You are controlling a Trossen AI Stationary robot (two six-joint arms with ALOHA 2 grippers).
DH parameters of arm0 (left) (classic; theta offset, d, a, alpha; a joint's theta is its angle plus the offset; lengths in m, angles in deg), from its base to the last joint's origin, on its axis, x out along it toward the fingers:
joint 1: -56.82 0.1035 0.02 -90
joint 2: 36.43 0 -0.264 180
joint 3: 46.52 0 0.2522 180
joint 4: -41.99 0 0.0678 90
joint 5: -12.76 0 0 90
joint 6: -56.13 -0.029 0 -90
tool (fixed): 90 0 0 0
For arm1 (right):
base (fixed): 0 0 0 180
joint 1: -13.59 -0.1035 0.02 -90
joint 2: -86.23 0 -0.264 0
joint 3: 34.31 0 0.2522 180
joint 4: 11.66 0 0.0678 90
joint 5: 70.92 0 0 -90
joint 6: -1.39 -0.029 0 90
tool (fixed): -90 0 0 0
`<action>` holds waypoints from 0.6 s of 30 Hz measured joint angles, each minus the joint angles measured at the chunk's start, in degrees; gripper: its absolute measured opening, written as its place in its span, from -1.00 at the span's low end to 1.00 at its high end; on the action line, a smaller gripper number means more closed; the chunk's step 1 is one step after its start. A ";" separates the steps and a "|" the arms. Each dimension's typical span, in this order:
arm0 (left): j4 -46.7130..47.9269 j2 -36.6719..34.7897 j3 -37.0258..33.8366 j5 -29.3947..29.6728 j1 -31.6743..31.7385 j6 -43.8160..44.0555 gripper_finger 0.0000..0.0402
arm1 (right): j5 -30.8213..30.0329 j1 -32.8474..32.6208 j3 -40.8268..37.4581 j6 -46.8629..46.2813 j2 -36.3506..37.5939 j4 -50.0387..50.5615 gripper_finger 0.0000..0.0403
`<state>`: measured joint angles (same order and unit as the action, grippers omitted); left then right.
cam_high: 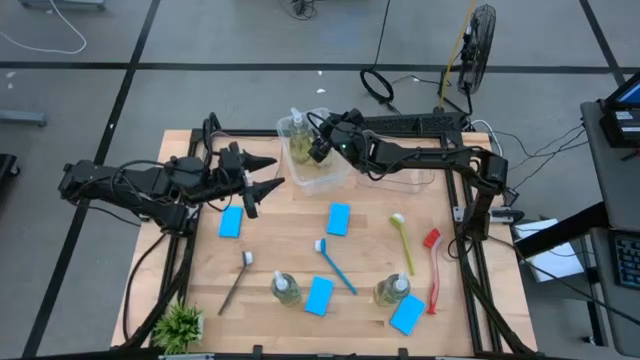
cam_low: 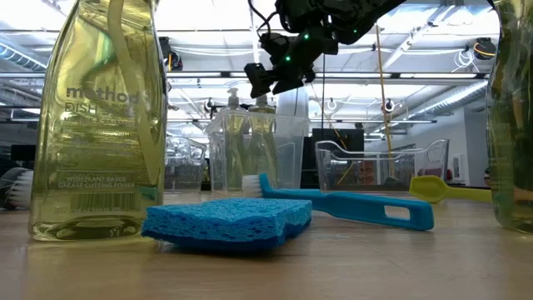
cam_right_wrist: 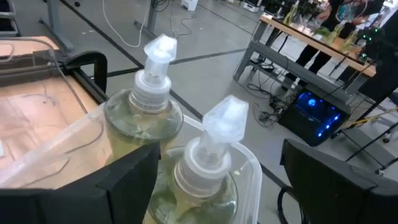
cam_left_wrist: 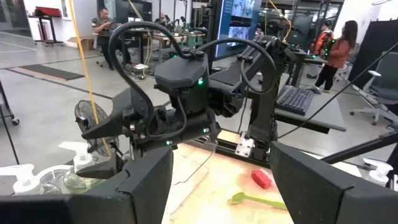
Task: Pick & Place Kitchen Sink Supplies
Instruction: Put the dish soap into the white bin
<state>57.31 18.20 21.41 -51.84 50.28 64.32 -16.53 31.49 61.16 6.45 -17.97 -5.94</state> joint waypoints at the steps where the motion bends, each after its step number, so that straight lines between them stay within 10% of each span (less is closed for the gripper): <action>1: 0.00 0.00 0.00 -0.05 0.00 0.00 0.34 | 0.04 0.04 0.00 -0.09 0.00 -0.04 0.58; 18: -0.02 0.00 0.00 -0.10 0.02 1.17 0.34 | 9.23 3.53 0.00 -6.31 -0.02 -0.13 0.55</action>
<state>57.29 18.20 21.41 -51.94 50.30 65.49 -7.29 35.02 61.16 0.14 -18.00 -6.06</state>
